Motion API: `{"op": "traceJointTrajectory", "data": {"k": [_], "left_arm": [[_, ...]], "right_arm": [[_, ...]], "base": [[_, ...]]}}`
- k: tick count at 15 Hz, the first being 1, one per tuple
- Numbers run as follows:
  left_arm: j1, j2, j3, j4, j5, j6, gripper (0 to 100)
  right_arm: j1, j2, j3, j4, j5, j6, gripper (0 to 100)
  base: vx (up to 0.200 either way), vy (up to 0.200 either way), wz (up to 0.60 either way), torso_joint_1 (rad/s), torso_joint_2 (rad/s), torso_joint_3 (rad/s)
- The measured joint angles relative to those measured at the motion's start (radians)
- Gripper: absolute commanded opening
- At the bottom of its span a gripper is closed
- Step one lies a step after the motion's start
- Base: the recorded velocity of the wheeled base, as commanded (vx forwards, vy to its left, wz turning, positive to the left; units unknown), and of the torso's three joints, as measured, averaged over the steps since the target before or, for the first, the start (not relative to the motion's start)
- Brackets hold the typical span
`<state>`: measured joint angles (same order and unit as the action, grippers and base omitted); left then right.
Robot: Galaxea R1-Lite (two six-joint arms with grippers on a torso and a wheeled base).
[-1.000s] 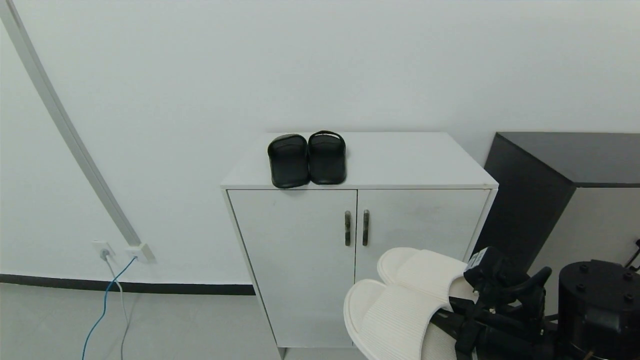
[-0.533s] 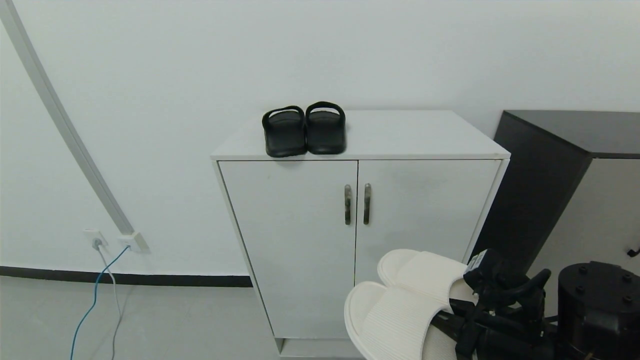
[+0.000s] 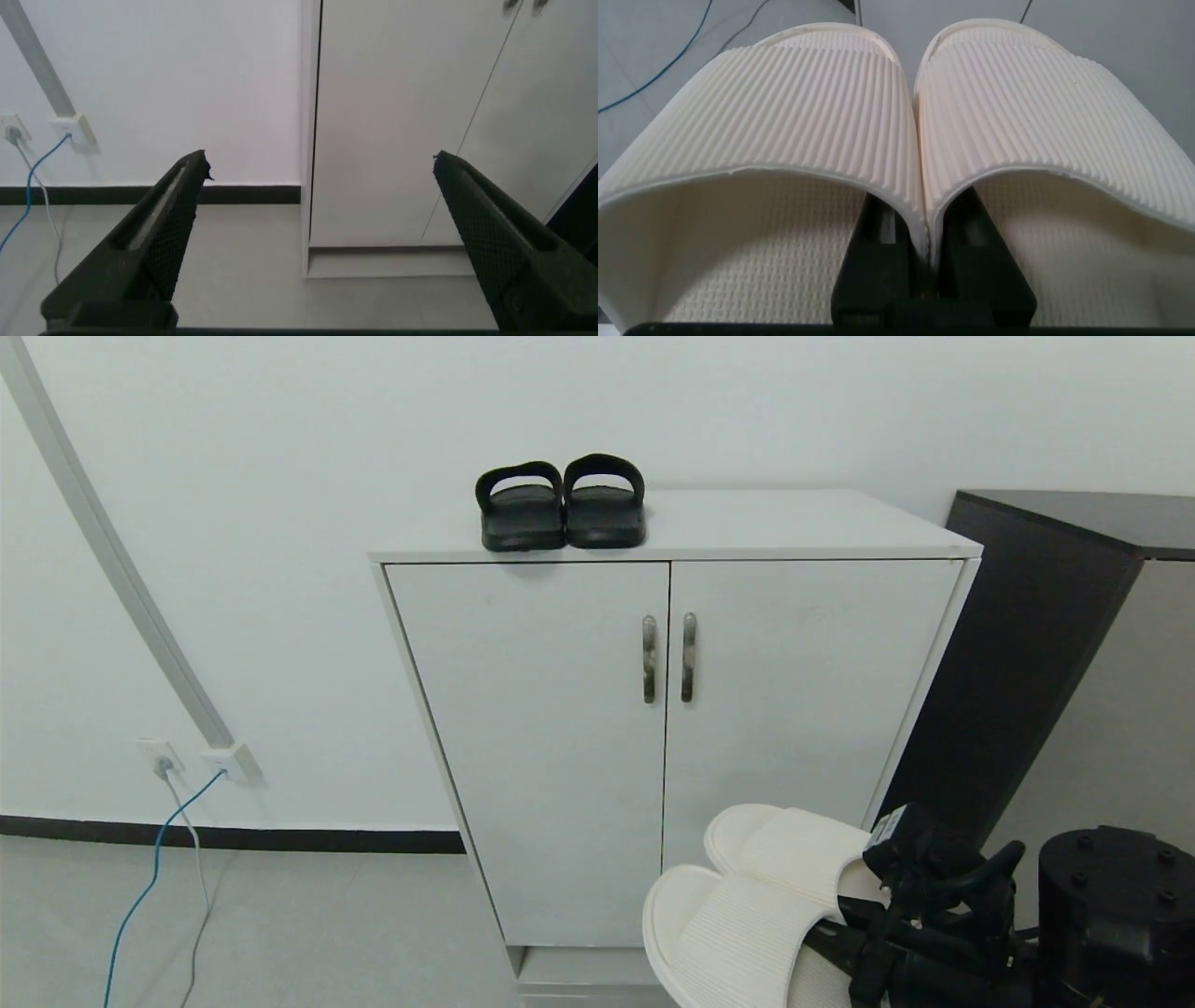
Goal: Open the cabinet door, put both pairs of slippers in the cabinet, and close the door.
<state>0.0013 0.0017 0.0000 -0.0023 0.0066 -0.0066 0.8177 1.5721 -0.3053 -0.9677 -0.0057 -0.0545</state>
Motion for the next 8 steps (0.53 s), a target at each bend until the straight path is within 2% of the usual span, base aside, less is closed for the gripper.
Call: {"op": "traceJointTrajectory", "data": {"k": [4, 5, 8], "left_arm": [[0.000, 0.000, 0.000, 0.000, -0.001, 0.001, 100], [0.000, 0.000, 0.000, 0.002, -0.001, 0.003, 100], [0.000, 0.002, 0.000, 0.001, -0.002, 0.003, 100]], "right_arm": [[0.002, 0.001, 0.005, 0.000, 0.000, -0.001, 0], [0.003, 0.001, 0.007, 0.001, 0.000, -0.002, 0], [0.009, 0.001, 0.010, 0.000, 0.000, -0.002, 0]], "base": [[0.000, 0.000, 0.00, -0.041, 0.44, 0.398], [0.000, 0.000, 0.00, -0.007, 0.23, 0.217], [0.000, 0.000, 0.00, 0.000, 0.00, 0.000]]}}
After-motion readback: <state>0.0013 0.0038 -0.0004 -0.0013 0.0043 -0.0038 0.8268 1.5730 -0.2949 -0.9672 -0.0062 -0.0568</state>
